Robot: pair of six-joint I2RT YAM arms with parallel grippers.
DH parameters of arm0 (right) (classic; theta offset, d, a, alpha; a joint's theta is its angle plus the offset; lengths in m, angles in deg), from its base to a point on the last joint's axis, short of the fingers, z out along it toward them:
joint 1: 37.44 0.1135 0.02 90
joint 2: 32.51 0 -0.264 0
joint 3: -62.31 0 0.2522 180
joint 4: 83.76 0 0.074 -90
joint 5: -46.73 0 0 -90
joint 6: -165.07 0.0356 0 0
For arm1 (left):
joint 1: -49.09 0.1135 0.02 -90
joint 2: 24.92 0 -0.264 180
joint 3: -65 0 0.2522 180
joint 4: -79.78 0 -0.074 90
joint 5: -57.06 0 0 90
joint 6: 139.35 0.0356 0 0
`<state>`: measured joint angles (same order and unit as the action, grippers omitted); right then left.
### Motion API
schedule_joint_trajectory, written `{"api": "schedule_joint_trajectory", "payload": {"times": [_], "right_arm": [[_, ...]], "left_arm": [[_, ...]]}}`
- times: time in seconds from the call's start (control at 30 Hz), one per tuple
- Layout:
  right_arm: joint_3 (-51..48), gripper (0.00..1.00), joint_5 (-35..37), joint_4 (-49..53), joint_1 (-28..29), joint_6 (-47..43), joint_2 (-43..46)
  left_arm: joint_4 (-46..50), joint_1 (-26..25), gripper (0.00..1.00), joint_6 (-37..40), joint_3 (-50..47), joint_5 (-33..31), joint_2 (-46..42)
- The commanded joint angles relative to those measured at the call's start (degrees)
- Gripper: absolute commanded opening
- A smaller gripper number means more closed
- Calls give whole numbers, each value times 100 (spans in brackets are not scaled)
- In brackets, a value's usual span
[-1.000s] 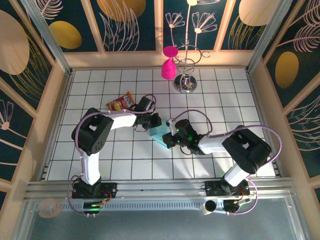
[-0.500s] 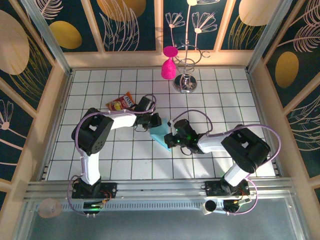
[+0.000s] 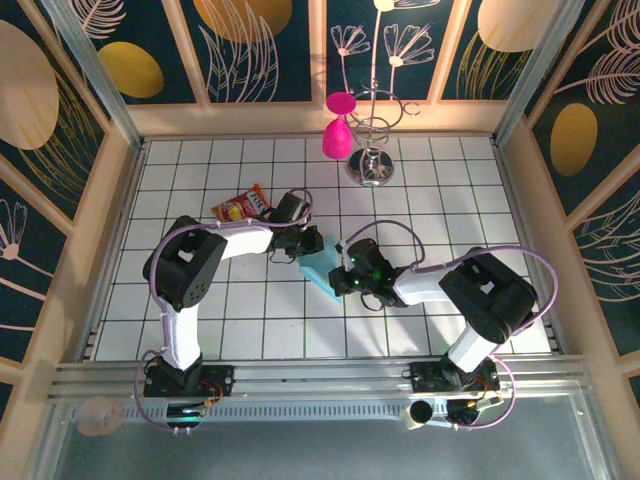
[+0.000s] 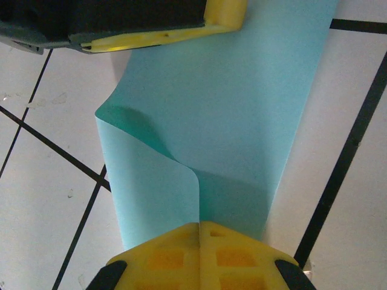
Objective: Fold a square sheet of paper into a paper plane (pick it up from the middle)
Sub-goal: Third fold the triangle at the center of the table.
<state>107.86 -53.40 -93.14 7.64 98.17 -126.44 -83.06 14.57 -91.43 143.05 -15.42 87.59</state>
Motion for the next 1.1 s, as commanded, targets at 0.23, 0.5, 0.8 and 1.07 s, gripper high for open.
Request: {"api": "schedule_joint_trajectory", "payload": {"times": [0.23, 0.5, 0.8, 1.07], "right_arm": [[84, 0, 30, 81, -61, 158, -166], [99, 0, -33, 73, -175, 670, -194], [243, 0, -270, 8, -52, 1698, -384], [371, 0, -266, 232, -52, 1568, -409]], "left_arm": [[295, -30, 20, -326, -266, -612, -857], [-863, -34, 23, -1393, -1741, -672, -2232], [-2035, -197, 23, -2339, -2596, 58, -2527], [-2326, -379, 16, -2690, -2624, 230, -1970]]}}
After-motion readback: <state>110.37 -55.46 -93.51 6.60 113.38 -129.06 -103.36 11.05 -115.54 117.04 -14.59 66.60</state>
